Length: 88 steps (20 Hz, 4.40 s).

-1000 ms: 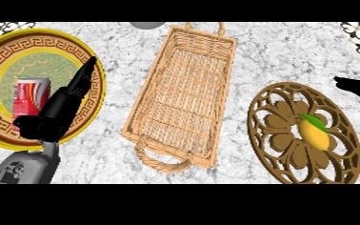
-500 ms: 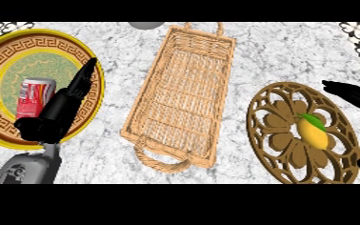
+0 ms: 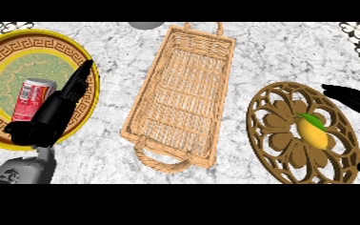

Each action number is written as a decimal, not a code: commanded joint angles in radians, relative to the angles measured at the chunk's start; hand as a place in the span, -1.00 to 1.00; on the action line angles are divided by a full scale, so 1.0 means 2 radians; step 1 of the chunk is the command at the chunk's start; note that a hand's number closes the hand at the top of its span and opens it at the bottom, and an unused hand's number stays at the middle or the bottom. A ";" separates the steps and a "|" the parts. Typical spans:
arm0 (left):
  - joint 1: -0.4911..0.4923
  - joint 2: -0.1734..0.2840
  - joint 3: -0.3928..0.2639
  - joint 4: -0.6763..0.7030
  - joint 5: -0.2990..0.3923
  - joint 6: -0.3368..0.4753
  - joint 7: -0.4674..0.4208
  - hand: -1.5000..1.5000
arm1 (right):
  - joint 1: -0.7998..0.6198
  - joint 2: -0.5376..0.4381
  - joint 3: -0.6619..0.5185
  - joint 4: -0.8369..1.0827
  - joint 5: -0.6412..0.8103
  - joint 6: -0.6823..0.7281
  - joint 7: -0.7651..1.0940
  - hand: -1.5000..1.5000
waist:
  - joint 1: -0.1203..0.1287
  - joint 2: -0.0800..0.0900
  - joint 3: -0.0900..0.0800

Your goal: Pick the lemon from the placemat and place it in the basket

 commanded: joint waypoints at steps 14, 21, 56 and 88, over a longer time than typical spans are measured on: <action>-0.037 -0.019 0.047 0.065 -0.021 -0.036 -0.025 0.00 | -0.009 0.037 0.015 0.038 0.103 -0.019 -0.036 -1.00 | -0.001 0.001 0.000; -0.022 -0.047 0.033 0.023 -0.039 -0.027 0.002 0.00 | 0.004 0.059 0.020 0.009 0.142 -0.014 0.000 -1.00 | -0.001 0.000 0.000; -0.013 -0.056 0.053 0.013 -0.052 -0.046 0.013 0.00 | 0.006 0.294 0.147 0.005 0.327 -0.112 0.155 1.00 | -0.011 -0.011 -0.004; -0.013 -0.061 0.044 0.014 -0.060 -0.044 0.010 0.00 | -0.050 0.363 0.511 -0.273 0.319 -0.411 0.785 1.00 | -0.001 -0.011 -0.005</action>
